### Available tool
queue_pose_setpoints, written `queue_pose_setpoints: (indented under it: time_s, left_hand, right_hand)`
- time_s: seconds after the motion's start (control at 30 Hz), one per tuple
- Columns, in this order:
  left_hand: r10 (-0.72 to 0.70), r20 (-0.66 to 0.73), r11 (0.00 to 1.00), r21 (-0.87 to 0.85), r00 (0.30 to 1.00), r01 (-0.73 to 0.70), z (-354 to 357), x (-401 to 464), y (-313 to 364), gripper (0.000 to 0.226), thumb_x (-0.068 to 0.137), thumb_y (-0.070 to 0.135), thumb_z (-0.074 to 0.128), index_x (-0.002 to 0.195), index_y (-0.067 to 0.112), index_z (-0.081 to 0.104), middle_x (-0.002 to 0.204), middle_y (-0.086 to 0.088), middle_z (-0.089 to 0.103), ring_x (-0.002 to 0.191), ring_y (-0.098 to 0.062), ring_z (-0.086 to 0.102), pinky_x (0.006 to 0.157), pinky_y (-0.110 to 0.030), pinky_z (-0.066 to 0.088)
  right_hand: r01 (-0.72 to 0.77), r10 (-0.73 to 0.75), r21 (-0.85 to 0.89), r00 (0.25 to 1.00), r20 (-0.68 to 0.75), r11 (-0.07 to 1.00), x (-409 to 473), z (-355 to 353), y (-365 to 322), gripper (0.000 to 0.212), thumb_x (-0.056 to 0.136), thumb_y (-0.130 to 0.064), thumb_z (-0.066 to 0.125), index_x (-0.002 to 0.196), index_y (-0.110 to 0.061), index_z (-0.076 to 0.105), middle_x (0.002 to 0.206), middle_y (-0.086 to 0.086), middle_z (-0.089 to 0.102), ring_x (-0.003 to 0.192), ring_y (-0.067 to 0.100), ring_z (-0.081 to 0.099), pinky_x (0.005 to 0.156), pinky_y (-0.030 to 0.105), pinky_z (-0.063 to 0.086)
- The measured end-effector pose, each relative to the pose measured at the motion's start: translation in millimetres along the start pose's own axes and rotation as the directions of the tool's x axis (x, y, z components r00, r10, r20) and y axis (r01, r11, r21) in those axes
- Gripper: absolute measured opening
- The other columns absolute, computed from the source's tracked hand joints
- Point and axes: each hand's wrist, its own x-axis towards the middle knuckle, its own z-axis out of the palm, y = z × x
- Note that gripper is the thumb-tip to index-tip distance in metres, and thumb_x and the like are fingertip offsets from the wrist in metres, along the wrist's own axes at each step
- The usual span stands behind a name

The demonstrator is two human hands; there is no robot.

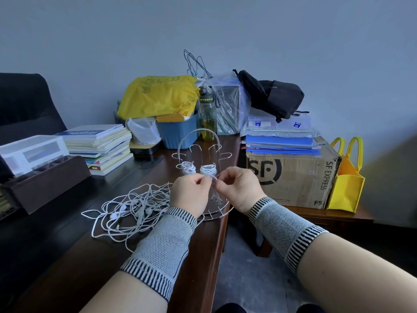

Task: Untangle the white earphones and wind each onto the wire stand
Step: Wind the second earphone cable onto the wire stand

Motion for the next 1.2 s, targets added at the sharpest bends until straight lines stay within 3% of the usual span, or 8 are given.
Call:
queue_pose_setpoints:
  time_s: [0.13, 0.23, 0.3, 0.4, 0.53, 0.73, 1.03, 1.2]
  left_hand:
    - [-0.009, -0.183, 0.998, -0.07, 0.983, -0.004, 2, -7, -10, 0.023, 0.095, 0.028, 0.056, 0.104, 0.02, 0.075, 0.082, 0.003, 0.074, 0.076, -0.014, 0.071, 0.075, -0.033, 0.058]
    - [-0.047, -0.159, 0.993, -0.116, 0.986, 0.029, 4, -12, -10, 0.027, 0.099, 0.024, 0.052, 0.119, 0.019, 0.069, 0.09, 0.01, 0.069, 0.061, 0.006, 0.066, 0.054, -0.009, 0.049]
    - [-0.066, -0.107, 0.983, -0.179, 0.992, 0.046, 7, -14, -9, 0.029, 0.1, 0.024, 0.049, 0.123, 0.019, 0.066, 0.098, 0.006, 0.07, 0.058, 0.003, 0.067, 0.053, -0.015, 0.052]
    - [-0.138, 0.002, 0.9, -0.418, 0.99, 0.126, 12, -16, -6, 0.017, 0.101, 0.029, 0.048, 0.101, 0.029, 0.065, 0.094, 0.01, 0.07, 0.062, -0.011, 0.071, 0.067, -0.038, 0.06]
    - [-0.206, 0.087, 0.68, -0.703, 0.975, 0.206, 18, -15, -3, 0.016, 0.101, 0.028, 0.051, 0.1, 0.024, 0.066, 0.082, 0.003, 0.076, 0.072, -0.016, 0.074, 0.07, -0.034, 0.057]
    - [-0.239, 0.103, 0.532, -0.818, 0.965, 0.219, 18, -11, -10, 0.019, 0.091, 0.024, 0.067, 0.109, 0.015, 0.069, 0.081, 0.005, 0.076, 0.069, -0.008, 0.07, 0.063, -0.025, 0.055]
    - [-0.275, 0.078, 0.476, -0.855, 0.958, 0.206, 22, -6, -11, 0.004, 0.085, 0.016, 0.074, 0.088, 0.018, 0.071, 0.075, 0.005, 0.075, 0.071, -0.007, 0.071, 0.066, -0.024, 0.055]
    - [-0.265, 0.078, 0.481, -0.853, 0.961, 0.203, 24, -8, -8, 0.007, 0.086, 0.015, 0.073, 0.081, 0.019, 0.069, 0.068, 0.009, 0.073, 0.067, -0.004, 0.07, 0.062, -0.018, 0.057]
  right_hand:
    - [-0.098, 0.1, 0.127, 0.995, -0.007, 0.987, 4, -3, -1, 0.017, 0.078, -0.014, 0.068, 0.063, -0.016, 0.06, 0.065, -0.003, 0.062, 0.062, 0.011, 0.056, 0.07, 0.033, 0.054]
    - [-0.146, 0.154, 0.222, 0.988, -0.016, 0.964, 4, -2, 0, 0.013, 0.077, -0.015, 0.067, 0.065, -0.014, 0.061, 0.072, 0.007, 0.069, 0.067, 0.021, 0.064, 0.073, 0.039, 0.057]
    - [-0.16, 0.174, 0.271, 0.984, -0.027, 0.949, 4, -1, 0, 0.011, 0.072, -0.021, 0.066, 0.063, -0.018, 0.06, 0.076, 0.011, 0.072, 0.078, 0.032, 0.068, 0.078, 0.047, 0.058]
    - [-0.152, 0.161, 0.303, 0.987, -0.005, 0.941, 3, 0, 0, 0.013, 0.077, -0.016, 0.065, 0.065, -0.017, 0.06, 0.074, 0.011, 0.072, 0.078, 0.032, 0.07, 0.079, 0.052, 0.057]
    - [-0.151, 0.153, 0.346, 0.988, 0.023, 0.926, 0, 2, -4, 0.009, 0.075, -0.019, 0.063, 0.067, -0.015, 0.06, 0.074, 0.012, 0.072, 0.075, 0.034, 0.07, 0.078, 0.054, 0.057]
    - [-0.196, 0.204, 0.419, 0.979, 0.027, 0.887, -1, 2, -7, 0.015, 0.089, -0.003, 0.059, 0.074, -0.005, 0.059, 0.071, 0.013, 0.068, 0.064, 0.023, 0.064, 0.073, 0.046, 0.057]
    - [-0.128, 0.156, 0.288, 0.985, -0.078, 0.949, -4, 3, -4, 0.013, 0.088, -0.006, 0.064, 0.076, -0.008, 0.063, 0.065, 0.003, 0.069, 0.058, 0.013, 0.067, 0.063, 0.032, 0.059]
    - [-0.113, 0.132, 0.137, 0.981, -0.144, 0.984, -4, -4, -2, 0.011, 0.084, -0.012, 0.068, 0.073, -0.013, 0.066, 0.069, 0.004, 0.067, 0.056, 0.01, 0.055, 0.055, 0.025, 0.047]
